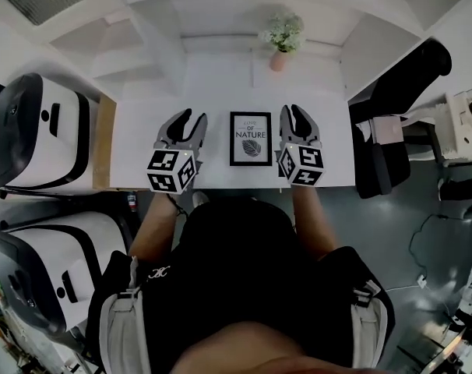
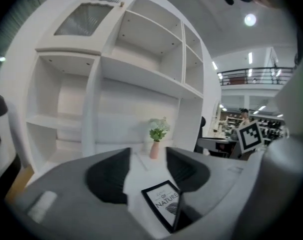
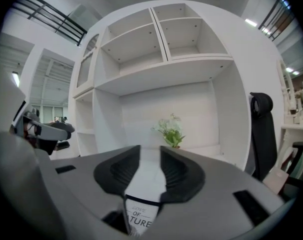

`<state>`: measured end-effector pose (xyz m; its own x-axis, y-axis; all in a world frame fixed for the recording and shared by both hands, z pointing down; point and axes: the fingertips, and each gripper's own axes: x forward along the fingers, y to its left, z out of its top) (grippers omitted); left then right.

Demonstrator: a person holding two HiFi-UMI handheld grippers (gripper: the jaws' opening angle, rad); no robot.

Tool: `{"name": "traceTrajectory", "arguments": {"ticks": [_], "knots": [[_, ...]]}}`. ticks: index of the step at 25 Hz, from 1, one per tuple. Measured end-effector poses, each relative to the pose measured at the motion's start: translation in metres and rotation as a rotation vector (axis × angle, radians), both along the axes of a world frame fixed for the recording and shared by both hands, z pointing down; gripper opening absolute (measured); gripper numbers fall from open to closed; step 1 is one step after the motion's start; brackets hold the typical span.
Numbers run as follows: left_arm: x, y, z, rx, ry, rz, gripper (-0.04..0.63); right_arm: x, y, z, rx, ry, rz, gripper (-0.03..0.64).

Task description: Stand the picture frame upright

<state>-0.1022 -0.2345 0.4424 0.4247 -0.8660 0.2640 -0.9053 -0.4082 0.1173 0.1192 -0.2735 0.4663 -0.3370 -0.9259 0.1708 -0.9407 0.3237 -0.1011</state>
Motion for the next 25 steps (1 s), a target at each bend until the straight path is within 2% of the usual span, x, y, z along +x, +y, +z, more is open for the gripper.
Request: {"name": "traceTrajectory", "arguments": {"ticks": [1,2,7,13,22,25], "knots": [[0.003,-0.004,0.002,-0.006,0.008,0.038,0.287,-0.001,-0.003,0.001,-0.012,-0.015,-0.013,0.185],[0.004,-0.008,0.004,-0.012,0.010,0.066,0.296,-0.001,-0.006,0.004,-0.030,-0.026,-0.024,0.244],[-0.005,-0.022,0.017,-0.057,-0.010,0.092,0.298,0.007,-0.013,0.019,-0.098,-0.006,0.000,0.244],[-0.010,-0.025,0.059,-0.182,0.046,0.136,0.296,0.006,-0.016,0.052,-0.184,0.047,0.000,0.242],[-0.021,-0.016,0.137,-0.384,0.079,0.131,0.296,-0.003,-0.005,0.151,-0.452,0.111,-0.058,0.241],[-0.023,-0.009,0.154,-0.422,0.079,0.127,0.296,-0.005,0.000,0.180,-0.529,0.130,-0.072,0.239]]}}
